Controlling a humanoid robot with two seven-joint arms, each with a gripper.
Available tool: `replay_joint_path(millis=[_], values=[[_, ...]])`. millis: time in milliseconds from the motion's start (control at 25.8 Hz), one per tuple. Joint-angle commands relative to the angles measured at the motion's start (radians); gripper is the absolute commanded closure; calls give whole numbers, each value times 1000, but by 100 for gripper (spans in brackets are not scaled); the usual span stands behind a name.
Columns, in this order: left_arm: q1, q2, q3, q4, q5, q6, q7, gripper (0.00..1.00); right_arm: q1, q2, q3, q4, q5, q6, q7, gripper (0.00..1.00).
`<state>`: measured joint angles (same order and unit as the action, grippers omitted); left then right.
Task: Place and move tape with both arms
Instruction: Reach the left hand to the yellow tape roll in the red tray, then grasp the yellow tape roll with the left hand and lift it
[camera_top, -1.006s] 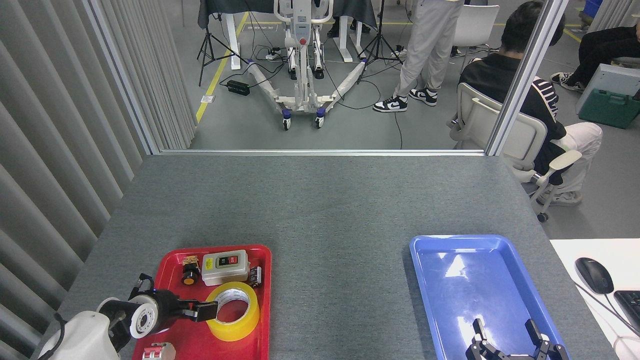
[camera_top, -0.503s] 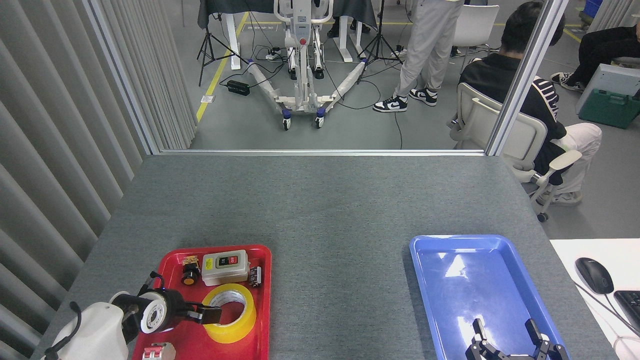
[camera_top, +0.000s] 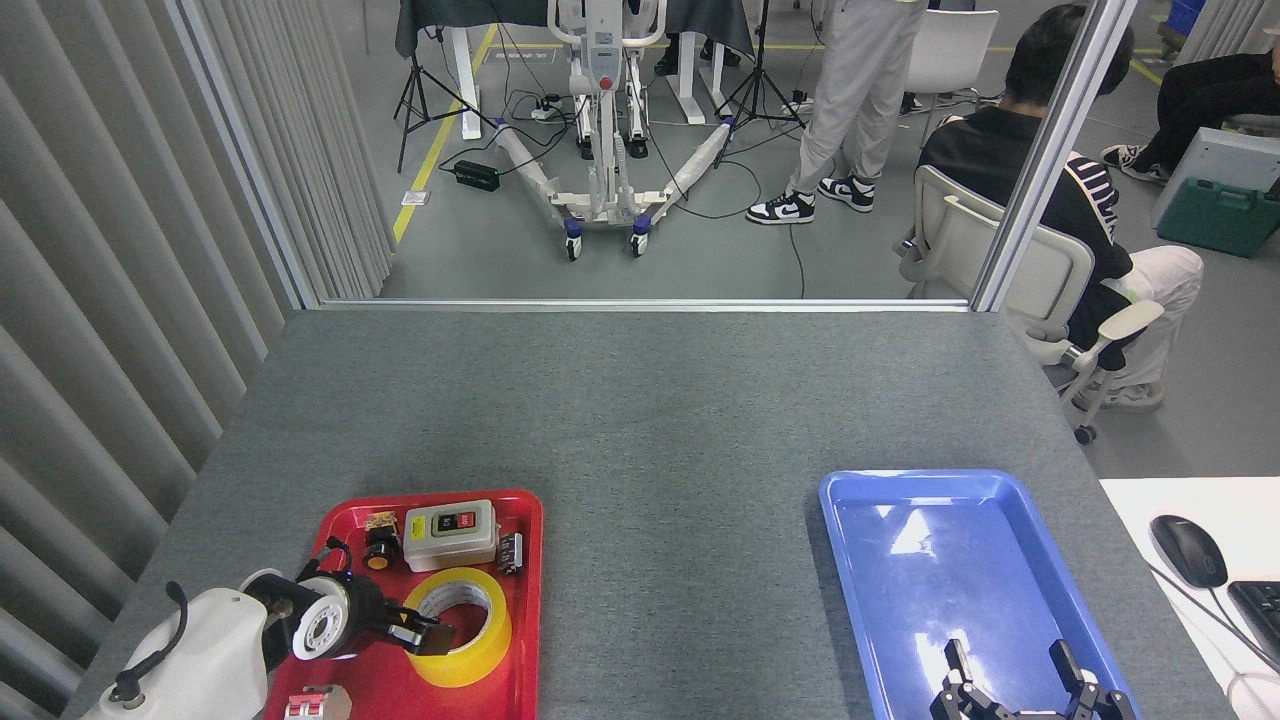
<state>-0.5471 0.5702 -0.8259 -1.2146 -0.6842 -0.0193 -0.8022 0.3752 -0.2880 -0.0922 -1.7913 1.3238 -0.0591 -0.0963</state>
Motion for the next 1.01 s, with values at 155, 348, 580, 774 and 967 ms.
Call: replay_joint_path(millis=[155,348,580,774,967], values=[[-13,-3,-9,12,2,-162,-25,100,1,1,0,0,0,-2,0,1],[-28,2,21,6,5,-243,-25,100,2,3,0,0,15,-2,0,1],[-25,10,154,-68,6,-349,47,100,2,4,0,0,17,-4,0,1],[-10,-55,320,-20,74,-631,279,100,2,3,-3,0,17,-24,-2,0],[49,-250,518,171,115,-766,567,100,4,-2,-11,1,17,-65,-10,0]])
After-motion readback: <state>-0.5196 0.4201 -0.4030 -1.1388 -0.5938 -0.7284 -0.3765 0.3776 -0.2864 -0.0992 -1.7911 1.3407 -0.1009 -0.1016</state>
